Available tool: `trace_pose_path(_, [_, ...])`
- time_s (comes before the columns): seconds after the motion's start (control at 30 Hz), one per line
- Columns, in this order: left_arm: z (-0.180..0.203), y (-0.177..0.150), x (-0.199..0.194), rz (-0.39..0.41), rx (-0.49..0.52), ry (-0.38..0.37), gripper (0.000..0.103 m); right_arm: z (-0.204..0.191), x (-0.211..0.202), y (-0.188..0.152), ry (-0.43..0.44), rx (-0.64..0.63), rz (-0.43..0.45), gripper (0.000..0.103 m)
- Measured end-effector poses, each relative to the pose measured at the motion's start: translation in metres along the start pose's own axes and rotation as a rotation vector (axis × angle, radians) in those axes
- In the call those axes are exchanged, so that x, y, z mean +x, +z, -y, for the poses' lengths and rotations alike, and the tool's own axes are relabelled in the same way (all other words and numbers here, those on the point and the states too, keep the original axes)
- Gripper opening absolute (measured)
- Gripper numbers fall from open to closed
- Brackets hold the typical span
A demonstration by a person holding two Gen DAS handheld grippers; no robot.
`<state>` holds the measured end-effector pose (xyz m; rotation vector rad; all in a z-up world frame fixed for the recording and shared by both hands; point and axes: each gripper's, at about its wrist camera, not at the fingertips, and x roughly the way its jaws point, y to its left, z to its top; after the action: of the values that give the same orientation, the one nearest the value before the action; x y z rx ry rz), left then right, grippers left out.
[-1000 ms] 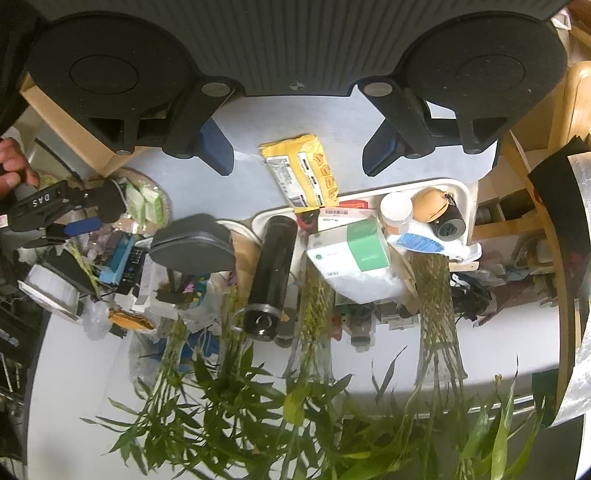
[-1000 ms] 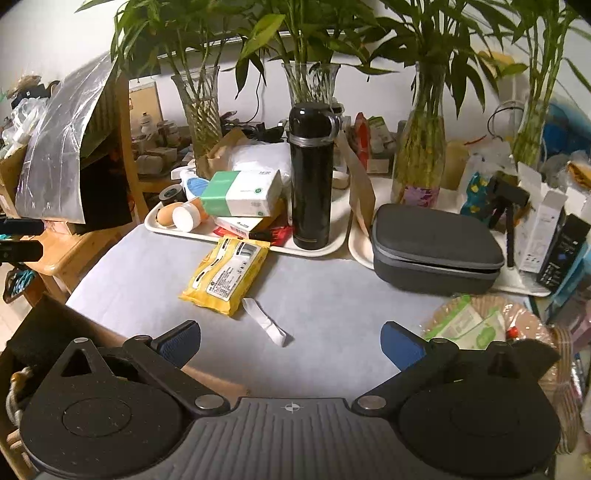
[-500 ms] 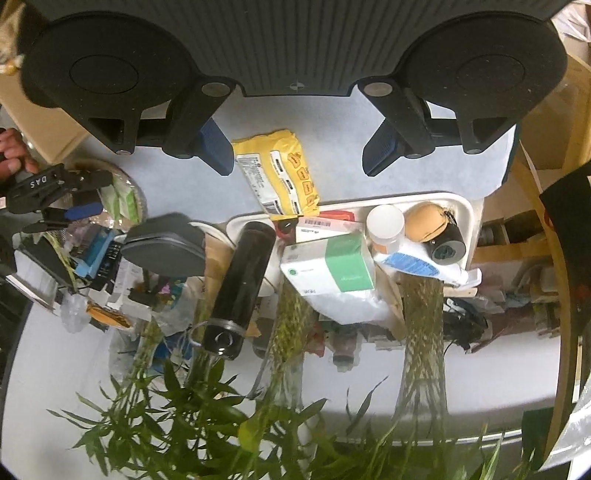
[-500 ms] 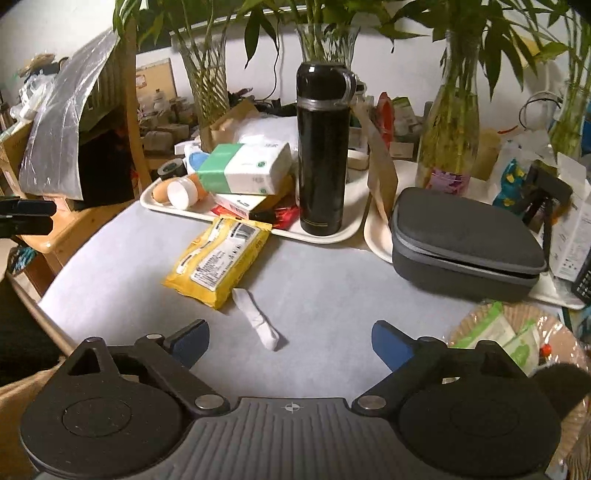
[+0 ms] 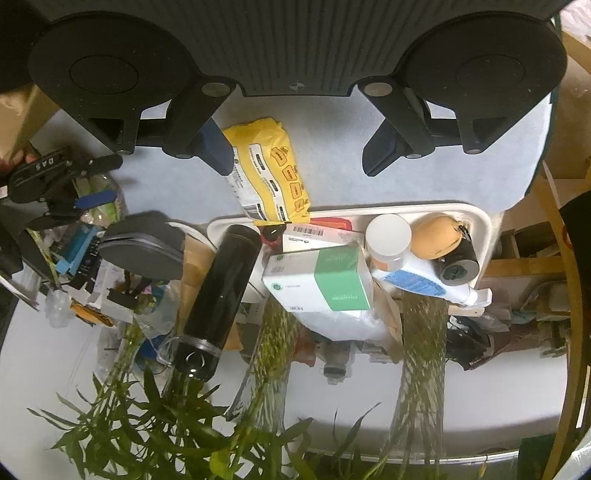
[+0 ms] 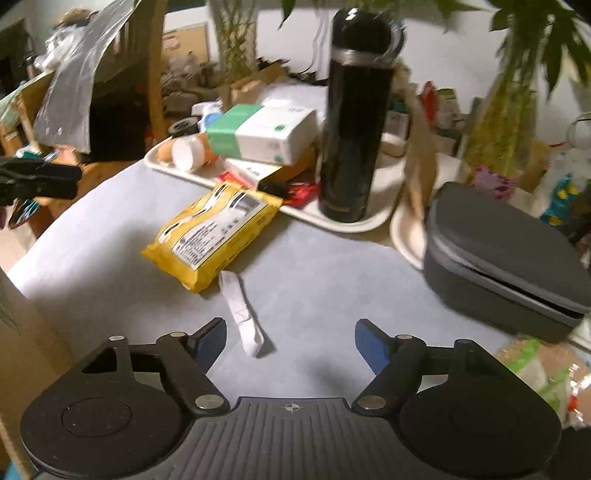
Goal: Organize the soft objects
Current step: 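Close the right tool on the small white strip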
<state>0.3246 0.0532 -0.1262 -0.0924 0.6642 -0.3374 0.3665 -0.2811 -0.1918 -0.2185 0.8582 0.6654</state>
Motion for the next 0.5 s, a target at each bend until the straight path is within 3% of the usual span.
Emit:
trace_pose_path(0.27, [-0.01, -0.006, 0.023, -0.01, -0.018, -0.012, 0.077, -0.006, 0.038, 0.002, 0.104, -0.093, -0.046, 0.06])
trace_pose_path(0.4, [-0.015, -0.007, 0.033, -0.025, -0.029, -0.017, 0.077, -0.003, 0.051, 0.005, 0.201, -0.076, -0.047, 0.053])
trace_pose_path(0.5, [-0.018, -0.008, 0.037, -0.037, -0.041, -0.024, 0.077, -0.004, 0.062, 0.006, 0.185, -0.102, -0.078, 0.043])
